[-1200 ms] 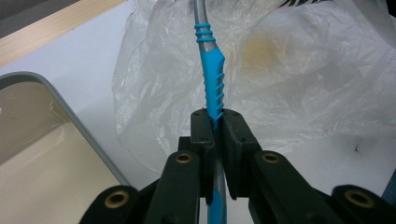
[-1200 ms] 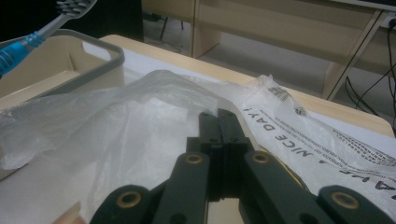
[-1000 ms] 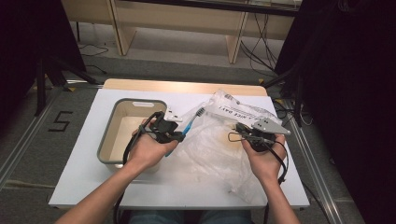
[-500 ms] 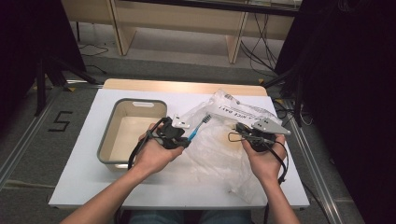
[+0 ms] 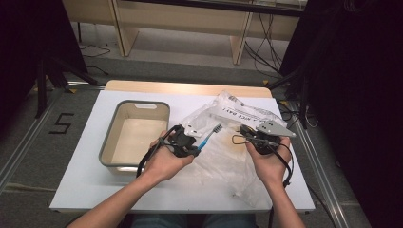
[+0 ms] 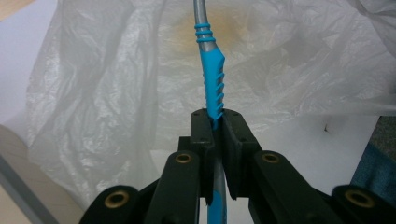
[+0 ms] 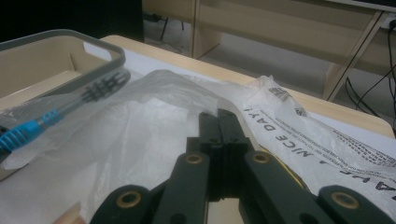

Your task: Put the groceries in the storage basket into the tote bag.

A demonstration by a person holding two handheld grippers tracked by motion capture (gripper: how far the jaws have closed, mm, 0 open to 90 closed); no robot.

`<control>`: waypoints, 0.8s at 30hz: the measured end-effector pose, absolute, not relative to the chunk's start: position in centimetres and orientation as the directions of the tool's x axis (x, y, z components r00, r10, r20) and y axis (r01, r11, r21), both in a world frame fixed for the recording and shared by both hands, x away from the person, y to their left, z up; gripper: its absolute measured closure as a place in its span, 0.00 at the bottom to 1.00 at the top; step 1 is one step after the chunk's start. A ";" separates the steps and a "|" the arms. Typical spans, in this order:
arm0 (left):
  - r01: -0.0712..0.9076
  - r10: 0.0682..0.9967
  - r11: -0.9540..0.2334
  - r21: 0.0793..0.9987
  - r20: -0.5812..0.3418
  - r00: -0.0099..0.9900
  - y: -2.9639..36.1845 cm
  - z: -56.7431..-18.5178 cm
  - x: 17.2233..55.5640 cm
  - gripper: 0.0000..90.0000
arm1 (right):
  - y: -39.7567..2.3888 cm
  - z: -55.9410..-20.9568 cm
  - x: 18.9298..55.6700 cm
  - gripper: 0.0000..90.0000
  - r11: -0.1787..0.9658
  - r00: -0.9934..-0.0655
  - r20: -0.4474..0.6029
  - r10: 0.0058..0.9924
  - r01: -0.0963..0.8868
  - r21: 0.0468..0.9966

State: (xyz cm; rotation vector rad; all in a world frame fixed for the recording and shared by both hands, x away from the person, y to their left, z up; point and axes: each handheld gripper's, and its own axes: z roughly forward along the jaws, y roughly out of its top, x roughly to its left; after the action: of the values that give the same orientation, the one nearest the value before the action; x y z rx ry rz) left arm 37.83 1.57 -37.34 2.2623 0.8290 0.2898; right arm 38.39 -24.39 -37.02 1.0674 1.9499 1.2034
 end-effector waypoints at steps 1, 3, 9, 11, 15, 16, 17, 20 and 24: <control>0.483 0.639 -0.547 0.684 -0.032 0.769 1.4 -37.5 37.8 0.93 | -24.4 -37.0 38.4 1.00 0.264 -0.493 -0.079 0.866 0.317 0.911; 0.480 0.633 -0.558 0.677 -0.028 0.774 1.2 -37.6 37.8 0.93 | -24.4 -37.0 38.4 1.00 0.264 -0.494 -0.079 0.866 0.318 0.911; 0.484 0.626 -0.564 0.670 -0.036 0.779 0.6 -37.9 37.9 0.93 | -24.4 -37.0 38.4 1.00 0.262 -0.493 -0.077 0.867 0.318 0.911; 0.483 0.623 -0.568 0.667 -0.035 0.781 0.4 -38.0 37.9 0.93 | -24.4 -37.0 38.4 1.00 0.264 -0.493 -0.079 0.866 0.317 0.911; 0.482 0.619 -0.568 0.667 -0.040 0.784 0.0 -38.1 37.7 0.93 | -24.4 -36.9 38.3 1.00 0.263 -0.494 -0.079 0.866 0.316 0.912; 0.479 0.616 -0.571 0.667 -0.038 0.787 -0.1 -38.0 37.7 0.93 | -24.4 -36.9 38.3 1.00 0.263 -0.493 -0.079 0.866 0.315 0.912; 0.478 0.614 -0.570 0.668 -0.040 0.788 -0.2 -38.0 37.6 0.93 | -24.4 -36.9 38.3 1.00 0.263 -0.493 -0.079 0.866 0.315 0.912; 0.472 0.609 -0.573 0.670 -0.037 0.792 -0.3 -37.9 37.3 0.93 | -24.5 -37.0 38.4 1.00 0.263 -0.492 -0.080 0.867 0.316 0.911; 0.471 0.606 -0.578 0.666 -0.036 0.795 -0.5 -37.9 37.3 0.93 | -24.4 -37.0 38.4 1.00 0.264 -0.494 -0.078 0.866 0.318 0.911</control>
State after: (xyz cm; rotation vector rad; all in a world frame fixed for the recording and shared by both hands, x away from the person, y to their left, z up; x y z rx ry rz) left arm 37.29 -0.50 -37.85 2.2943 0.7922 0.2550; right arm 38.37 -24.40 -37.01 1.0671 1.9507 1.2049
